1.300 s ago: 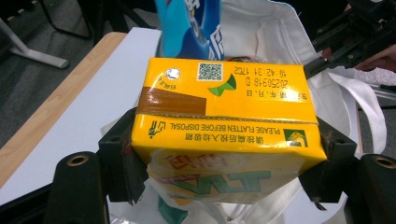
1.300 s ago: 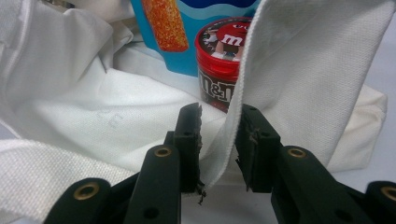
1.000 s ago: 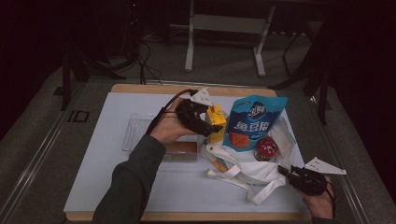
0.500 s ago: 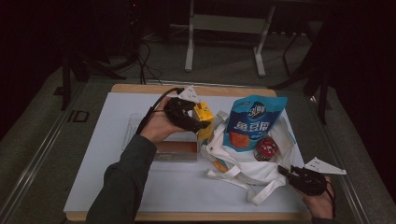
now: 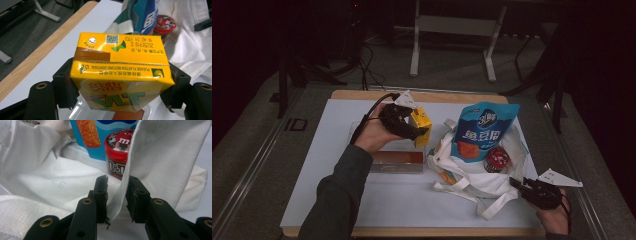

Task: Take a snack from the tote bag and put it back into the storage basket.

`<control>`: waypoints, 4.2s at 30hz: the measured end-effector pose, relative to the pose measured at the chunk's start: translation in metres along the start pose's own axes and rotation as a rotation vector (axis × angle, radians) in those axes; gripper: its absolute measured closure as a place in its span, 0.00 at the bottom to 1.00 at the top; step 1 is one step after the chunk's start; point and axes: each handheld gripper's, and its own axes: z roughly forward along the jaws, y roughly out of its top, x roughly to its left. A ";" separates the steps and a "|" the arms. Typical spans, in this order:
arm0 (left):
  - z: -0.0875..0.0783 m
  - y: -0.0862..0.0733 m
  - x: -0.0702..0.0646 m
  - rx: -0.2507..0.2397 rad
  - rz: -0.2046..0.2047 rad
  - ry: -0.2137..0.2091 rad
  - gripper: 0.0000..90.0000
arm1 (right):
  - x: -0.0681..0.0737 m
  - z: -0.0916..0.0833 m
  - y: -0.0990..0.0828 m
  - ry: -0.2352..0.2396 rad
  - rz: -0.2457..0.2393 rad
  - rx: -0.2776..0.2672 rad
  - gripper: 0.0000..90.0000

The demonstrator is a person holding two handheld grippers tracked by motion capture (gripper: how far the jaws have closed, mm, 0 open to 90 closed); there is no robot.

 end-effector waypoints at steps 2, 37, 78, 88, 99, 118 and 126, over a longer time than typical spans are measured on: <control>-0.002 -0.002 0.002 0.001 -0.011 0.010 0.32 | 0.000 0.000 0.000 0.000 0.000 0.000 0.79; -0.030 -0.040 0.035 0.022 -0.134 0.147 0.32 | 0.000 -0.001 0.000 0.000 0.005 -0.003 0.79; -0.033 -0.100 0.047 0.039 -0.295 0.338 0.32 | 0.000 -0.001 -0.001 0.003 0.011 -0.006 0.79; -0.031 -0.127 0.053 0.063 -0.362 0.382 0.32 | 0.001 -0.002 -0.001 0.002 0.012 -0.008 0.79; -0.024 -0.149 0.049 0.099 -0.378 0.407 0.31 | 0.001 -0.001 -0.001 0.001 0.012 -0.005 0.79; -0.030 -0.164 0.044 0.140 -0.433 0.394 0.30 | 0.001 -0.001 -0.001 0.003 0.012 -0.004 0.79; -0.035 -0.165 0.041 0.158 -0.452 0.399 0.29 | 0.001 -0.001 -0.001 0.003 0.013 -0.005 0.79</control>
